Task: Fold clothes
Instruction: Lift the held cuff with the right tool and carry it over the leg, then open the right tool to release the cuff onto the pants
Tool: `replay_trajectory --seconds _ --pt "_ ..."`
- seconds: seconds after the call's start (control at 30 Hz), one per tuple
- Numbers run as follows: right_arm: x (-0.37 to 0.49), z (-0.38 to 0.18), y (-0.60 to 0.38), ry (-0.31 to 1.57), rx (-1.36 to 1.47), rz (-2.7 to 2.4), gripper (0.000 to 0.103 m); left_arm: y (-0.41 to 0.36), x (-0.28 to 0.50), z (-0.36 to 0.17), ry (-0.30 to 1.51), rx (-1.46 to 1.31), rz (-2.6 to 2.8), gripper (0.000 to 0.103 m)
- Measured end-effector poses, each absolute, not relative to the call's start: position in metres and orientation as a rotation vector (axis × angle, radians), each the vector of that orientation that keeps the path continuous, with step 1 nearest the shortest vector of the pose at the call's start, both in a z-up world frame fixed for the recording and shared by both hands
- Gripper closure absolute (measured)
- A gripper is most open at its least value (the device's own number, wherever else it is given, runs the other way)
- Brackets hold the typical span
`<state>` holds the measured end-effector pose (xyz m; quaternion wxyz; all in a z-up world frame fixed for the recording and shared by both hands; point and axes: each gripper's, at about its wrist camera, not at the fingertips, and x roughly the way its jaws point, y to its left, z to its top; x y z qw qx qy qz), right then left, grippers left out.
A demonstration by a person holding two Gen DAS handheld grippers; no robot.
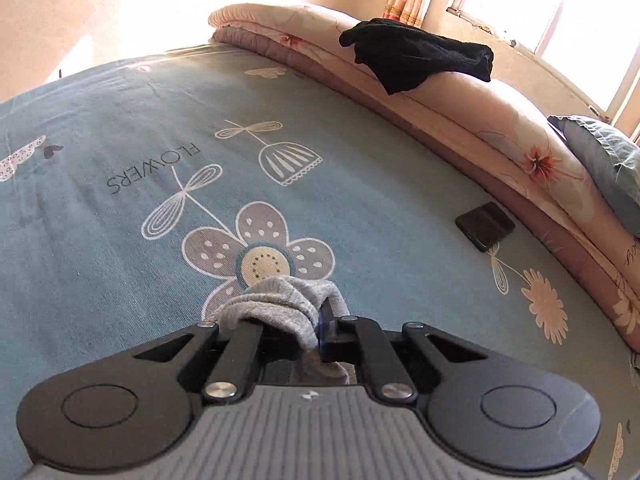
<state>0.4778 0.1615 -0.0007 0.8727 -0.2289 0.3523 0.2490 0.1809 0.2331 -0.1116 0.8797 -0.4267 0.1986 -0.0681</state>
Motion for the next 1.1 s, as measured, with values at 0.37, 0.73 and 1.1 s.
replay_trajectory --seconds 0.37,0.73,1.1 --pt "0.453 -0.015 0.186 0.843 -0.456 0.734 0.067 0.232 0.183 -0.107 0.384 -0.855 -0.146 0.001" --pt "0.444 0.03 0.148 0.783 -0.41 0.761 0.037 0.222 0.181 -0.101 0.304 -0.828 -0.36 0.001" --pt "0.435 0.061 0.067 0.724 -0.524 0.59 0.029 0.219 0.183 -0.101 0.255 -0.859 -0.506 0.001"
